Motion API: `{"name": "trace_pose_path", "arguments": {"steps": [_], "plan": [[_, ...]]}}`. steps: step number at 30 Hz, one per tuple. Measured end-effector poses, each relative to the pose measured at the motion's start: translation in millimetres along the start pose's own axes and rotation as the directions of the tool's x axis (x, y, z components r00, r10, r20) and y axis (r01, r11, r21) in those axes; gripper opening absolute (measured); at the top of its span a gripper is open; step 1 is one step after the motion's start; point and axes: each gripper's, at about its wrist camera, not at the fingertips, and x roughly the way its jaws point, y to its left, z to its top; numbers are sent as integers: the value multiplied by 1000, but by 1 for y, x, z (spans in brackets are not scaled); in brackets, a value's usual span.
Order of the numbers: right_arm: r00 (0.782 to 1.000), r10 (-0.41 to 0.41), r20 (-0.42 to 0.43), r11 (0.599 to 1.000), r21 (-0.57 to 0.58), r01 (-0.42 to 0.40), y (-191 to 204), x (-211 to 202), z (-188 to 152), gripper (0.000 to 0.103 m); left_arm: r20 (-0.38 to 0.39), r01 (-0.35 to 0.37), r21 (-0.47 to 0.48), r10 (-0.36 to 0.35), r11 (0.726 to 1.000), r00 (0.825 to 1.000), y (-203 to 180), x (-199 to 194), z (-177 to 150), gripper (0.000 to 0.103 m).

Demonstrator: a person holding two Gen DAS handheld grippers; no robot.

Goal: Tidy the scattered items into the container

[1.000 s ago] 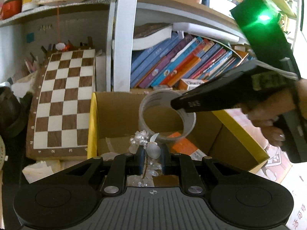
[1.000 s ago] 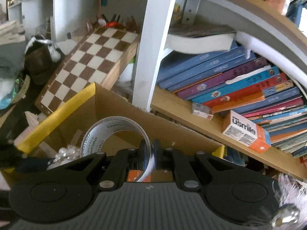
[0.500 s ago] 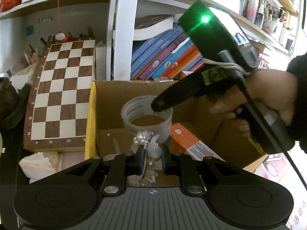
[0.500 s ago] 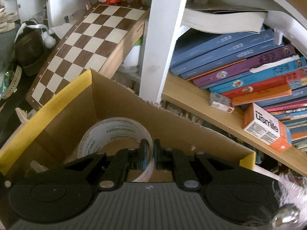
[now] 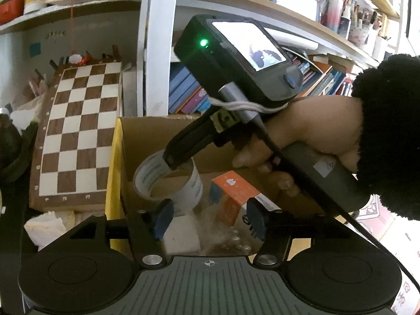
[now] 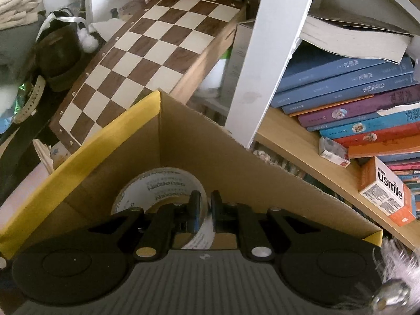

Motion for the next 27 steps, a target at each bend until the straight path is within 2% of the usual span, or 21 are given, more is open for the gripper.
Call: {"name": "trace_pose_path", "arguments": {"steps": [2,4,6,10,15,27], "plan": [[1000,14,5,1000,17,-14,-2,-2,0,15,-3,-9,-6,9,1000,1000,1,0,0,63],[1000,13,11,1000,23,-13,-4,-6,0,33,-2,-14,-11,14,1000,1000,2,-1,2,64],[1000,12,16,1000,28,-12,-6,-9,-1,40,3,-18,-17,18,1000,1000,2,-3,3,64],[1000,13,29,998,62,-15,-8,-22,-4,60,19,-17,-11,17,1000,1000,-3,-10,7,67],[997,15,74,996,85,-22,-6,-51,-9,65,39,-13,12,12,1000,999,-12,-21,8,69],[986,-19,166,990,142,-5,-2,-119,-37,66,69,-12,44,9,999,998,-35,-62,-4,71]]}}
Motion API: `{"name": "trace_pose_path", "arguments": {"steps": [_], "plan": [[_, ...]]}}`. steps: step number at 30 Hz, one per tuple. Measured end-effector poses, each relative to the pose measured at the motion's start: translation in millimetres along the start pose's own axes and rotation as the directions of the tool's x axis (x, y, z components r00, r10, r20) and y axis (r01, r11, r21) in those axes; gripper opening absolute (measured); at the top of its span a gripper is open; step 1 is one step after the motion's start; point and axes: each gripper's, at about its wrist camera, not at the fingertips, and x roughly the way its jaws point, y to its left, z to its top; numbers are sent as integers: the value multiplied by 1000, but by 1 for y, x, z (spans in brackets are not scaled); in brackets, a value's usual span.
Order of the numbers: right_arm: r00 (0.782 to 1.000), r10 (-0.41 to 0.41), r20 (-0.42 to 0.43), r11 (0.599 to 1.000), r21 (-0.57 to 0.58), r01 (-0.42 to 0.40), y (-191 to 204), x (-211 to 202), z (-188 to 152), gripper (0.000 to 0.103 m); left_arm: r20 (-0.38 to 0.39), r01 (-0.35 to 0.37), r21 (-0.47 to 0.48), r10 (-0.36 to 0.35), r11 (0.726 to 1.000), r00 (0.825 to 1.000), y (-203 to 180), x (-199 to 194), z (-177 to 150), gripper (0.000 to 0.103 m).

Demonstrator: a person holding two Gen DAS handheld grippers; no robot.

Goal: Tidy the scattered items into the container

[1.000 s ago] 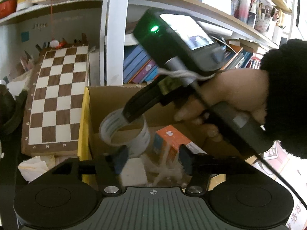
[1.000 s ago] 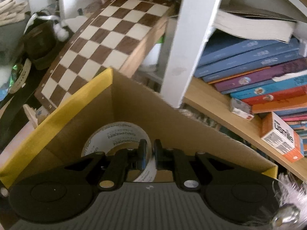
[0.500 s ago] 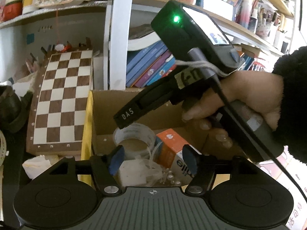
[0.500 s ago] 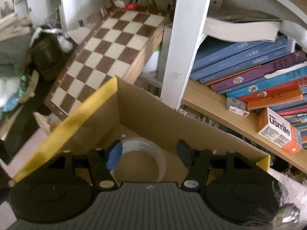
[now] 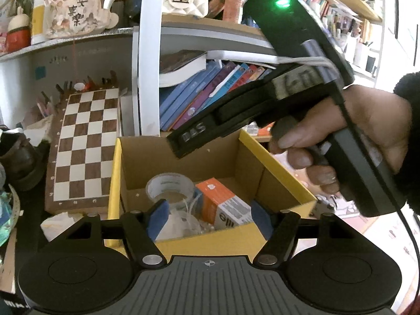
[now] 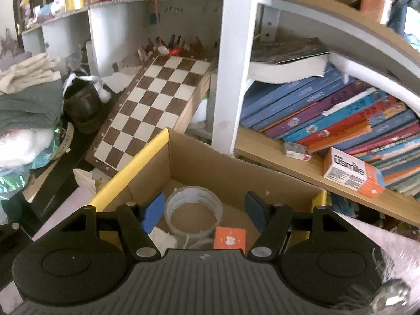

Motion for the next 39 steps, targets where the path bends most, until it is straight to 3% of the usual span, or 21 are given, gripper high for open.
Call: {"name": "trace_pose_path", "arguments": {"steps": [11,18,29,39], "plan": [[997,-42,67,997,68,38,-7,-69,-49,69,-13,-29,-20,28,999,1000,-10,-32,-20,77],[998,-53,41,996,74,49,-7,-103,-101,76,-31,-36,-33,35,999,999,-19,-43,-34,82],[993,-112,-30,979,166,115,-12,-124,-166,78,-79,-11,-6,10,1000,997,-35,-45,-49,83],[988,-141,-60,966,209,151,-7,-130,-189,83,-98,3,-10,-4,1000,995,-42,-45,-58,87]]}}
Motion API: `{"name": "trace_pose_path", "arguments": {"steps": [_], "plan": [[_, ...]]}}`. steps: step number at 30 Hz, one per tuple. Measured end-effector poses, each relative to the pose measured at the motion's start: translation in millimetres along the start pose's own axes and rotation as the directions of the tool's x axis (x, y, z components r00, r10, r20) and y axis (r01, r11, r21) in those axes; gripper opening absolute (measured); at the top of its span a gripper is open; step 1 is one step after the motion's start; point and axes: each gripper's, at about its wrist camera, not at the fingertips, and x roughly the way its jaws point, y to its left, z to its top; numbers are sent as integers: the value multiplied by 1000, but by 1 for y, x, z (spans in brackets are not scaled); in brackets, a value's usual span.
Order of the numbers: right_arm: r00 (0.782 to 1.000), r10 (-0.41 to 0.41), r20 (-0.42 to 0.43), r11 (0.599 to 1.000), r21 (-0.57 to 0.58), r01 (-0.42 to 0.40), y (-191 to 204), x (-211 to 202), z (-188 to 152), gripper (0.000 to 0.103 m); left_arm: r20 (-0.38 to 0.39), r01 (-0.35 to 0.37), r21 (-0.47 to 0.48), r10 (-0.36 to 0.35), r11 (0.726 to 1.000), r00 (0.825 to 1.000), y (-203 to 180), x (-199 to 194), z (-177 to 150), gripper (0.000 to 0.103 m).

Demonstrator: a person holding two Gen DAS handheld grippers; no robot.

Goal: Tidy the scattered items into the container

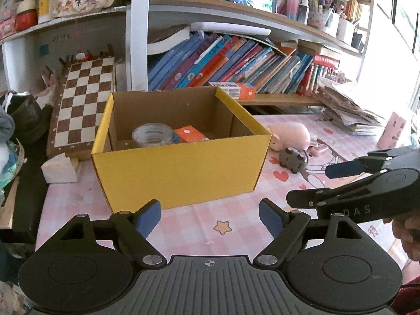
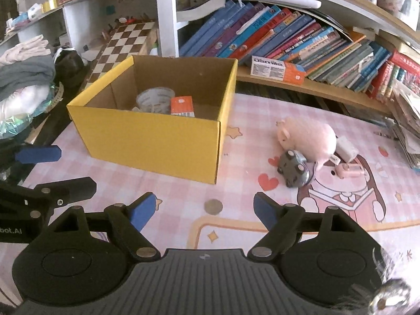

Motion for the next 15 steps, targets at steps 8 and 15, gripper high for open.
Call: {"name": "trace_pose_path", "arguments": {"steps": [8,15], "plan": [[999,-46,-18,999,-2,46,4,-5,-10,89,-20,20,5,-19,1000,1000,-9,3,-5,89],[997,-76,-29,997,18,76,-4,-9,-18,90,-23,37,-1,-37,999,999,-15,7,-4,89]]}}
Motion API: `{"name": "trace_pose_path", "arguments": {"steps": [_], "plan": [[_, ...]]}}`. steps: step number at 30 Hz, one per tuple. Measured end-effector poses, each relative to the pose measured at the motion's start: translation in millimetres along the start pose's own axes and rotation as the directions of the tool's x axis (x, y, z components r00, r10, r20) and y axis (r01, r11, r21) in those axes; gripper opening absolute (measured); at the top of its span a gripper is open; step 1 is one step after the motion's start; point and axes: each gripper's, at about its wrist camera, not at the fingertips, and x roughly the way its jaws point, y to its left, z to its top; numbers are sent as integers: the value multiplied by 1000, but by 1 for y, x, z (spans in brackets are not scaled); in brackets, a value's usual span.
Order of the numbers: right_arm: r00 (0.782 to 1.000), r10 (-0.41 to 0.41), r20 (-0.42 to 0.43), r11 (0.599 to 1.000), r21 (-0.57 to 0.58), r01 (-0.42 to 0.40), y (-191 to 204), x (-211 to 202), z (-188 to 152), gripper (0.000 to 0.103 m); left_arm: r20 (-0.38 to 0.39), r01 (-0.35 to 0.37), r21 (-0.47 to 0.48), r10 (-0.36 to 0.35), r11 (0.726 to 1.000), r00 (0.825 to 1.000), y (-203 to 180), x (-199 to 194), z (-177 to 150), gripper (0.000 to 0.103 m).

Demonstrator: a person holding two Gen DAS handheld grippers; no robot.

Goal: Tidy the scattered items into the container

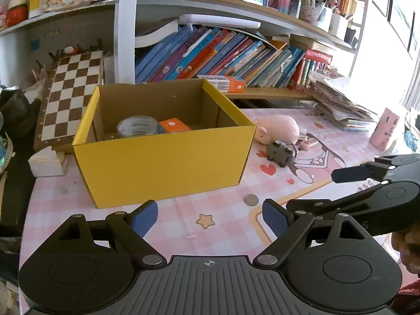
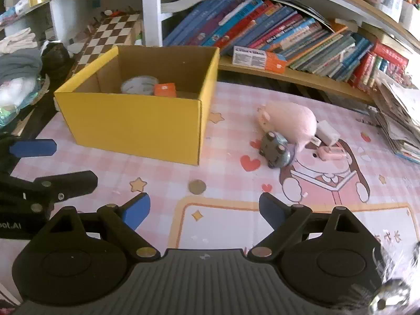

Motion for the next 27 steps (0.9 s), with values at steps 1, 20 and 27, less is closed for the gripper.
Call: {"name": "trace_pose_path", "arguments": {"steps": [1,20,27], "plan": [[1000,-2,-2,1000,4,3,-2,0,-1,90,-1,2,0,-2,1000,1000,-1,1,0,89],[999,49,16,998,-25,-49,-46,1,5,91,-4,-43,-16,43,999,999,-44,13,15,89],[996,88,19,995,-44,-87,-68,2,6,91,-7,-77,-26,77,997,997,-67,16,18,89]]}}
